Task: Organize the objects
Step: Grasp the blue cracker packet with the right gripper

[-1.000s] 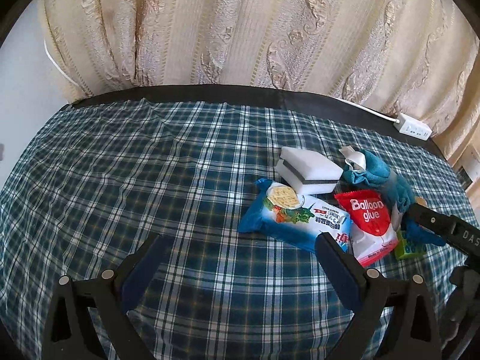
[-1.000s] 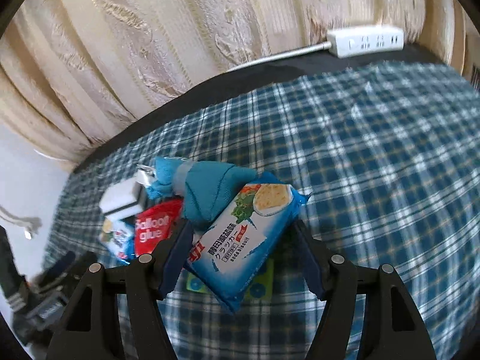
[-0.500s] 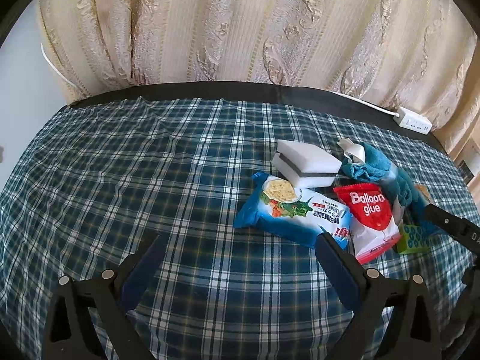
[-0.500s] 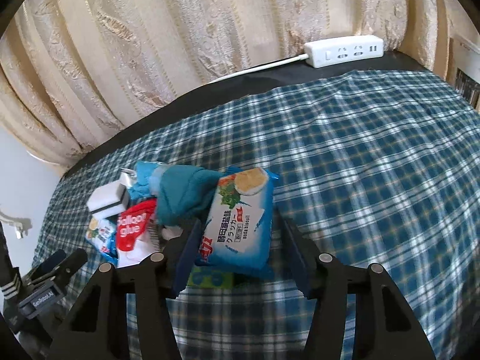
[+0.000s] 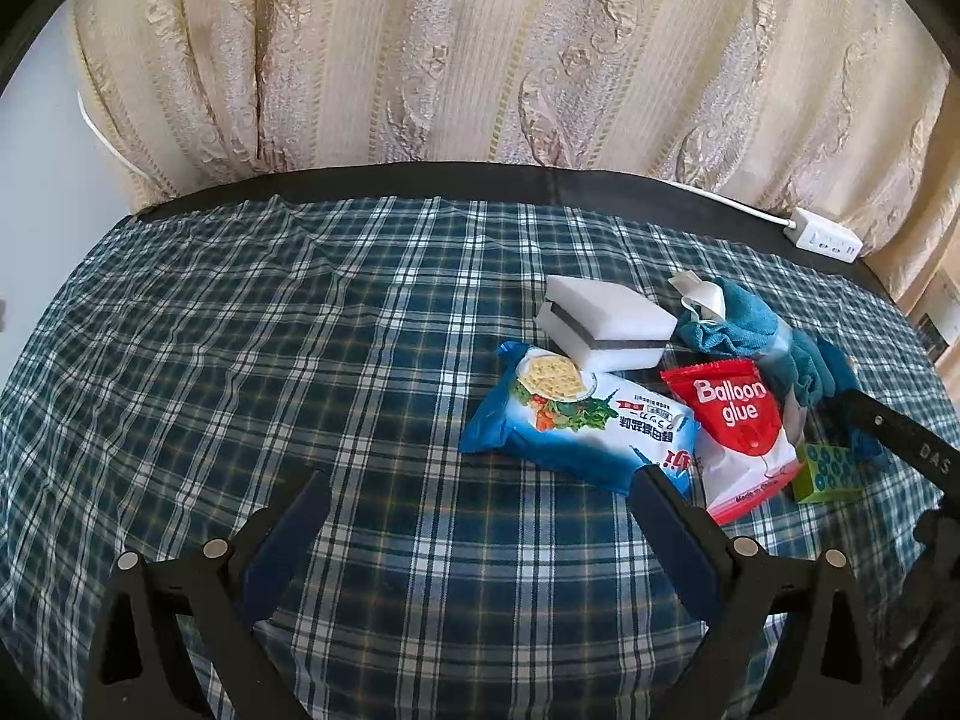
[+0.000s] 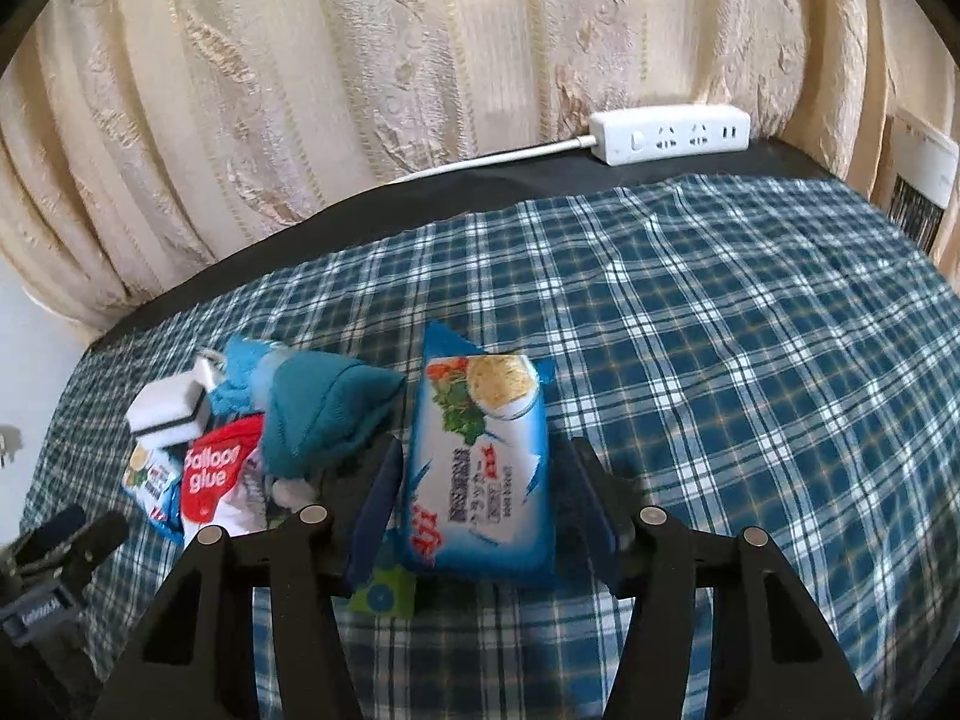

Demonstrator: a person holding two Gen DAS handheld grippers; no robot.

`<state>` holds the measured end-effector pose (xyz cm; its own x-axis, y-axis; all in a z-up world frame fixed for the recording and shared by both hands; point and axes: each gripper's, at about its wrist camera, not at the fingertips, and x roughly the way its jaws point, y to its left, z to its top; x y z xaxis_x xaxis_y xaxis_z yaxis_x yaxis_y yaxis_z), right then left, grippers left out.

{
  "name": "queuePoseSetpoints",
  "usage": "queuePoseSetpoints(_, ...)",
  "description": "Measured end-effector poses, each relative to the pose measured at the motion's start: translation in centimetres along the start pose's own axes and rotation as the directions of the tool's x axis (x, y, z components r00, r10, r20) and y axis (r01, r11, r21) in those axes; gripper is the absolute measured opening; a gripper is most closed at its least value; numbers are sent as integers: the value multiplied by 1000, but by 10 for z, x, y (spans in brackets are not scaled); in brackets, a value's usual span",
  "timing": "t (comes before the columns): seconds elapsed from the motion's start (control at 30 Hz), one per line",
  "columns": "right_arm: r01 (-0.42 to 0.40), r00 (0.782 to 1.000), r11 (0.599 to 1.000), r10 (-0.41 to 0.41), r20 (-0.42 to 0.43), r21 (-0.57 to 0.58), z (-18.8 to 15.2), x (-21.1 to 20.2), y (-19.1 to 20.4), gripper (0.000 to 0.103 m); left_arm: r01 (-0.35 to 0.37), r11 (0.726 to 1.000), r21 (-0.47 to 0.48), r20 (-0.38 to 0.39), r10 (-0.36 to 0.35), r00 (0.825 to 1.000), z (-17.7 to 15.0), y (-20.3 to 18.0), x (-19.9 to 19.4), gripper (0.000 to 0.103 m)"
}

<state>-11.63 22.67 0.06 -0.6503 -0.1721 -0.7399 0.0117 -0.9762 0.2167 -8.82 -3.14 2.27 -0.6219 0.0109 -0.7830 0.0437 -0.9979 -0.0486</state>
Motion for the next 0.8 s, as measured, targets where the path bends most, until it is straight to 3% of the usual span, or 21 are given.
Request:
queuePoseSetpoints(0.27,10,1000,1000,-10,1,-27,-2,2,3,59,-12,1000,9,12,12,1000,3,-4,-2,102)
queuePoseSetpoints(0.4,3,1000,999,-3,0,-34,-3,1,4,44,-15,999,36,16,15,1000,6,-12,-4,102)
queuePoseSetpoints(0.8,-21,1000,1000,21,-1,15,-3,0,-4,43,-44,996,81,41,40,998,38,-31,4,102)
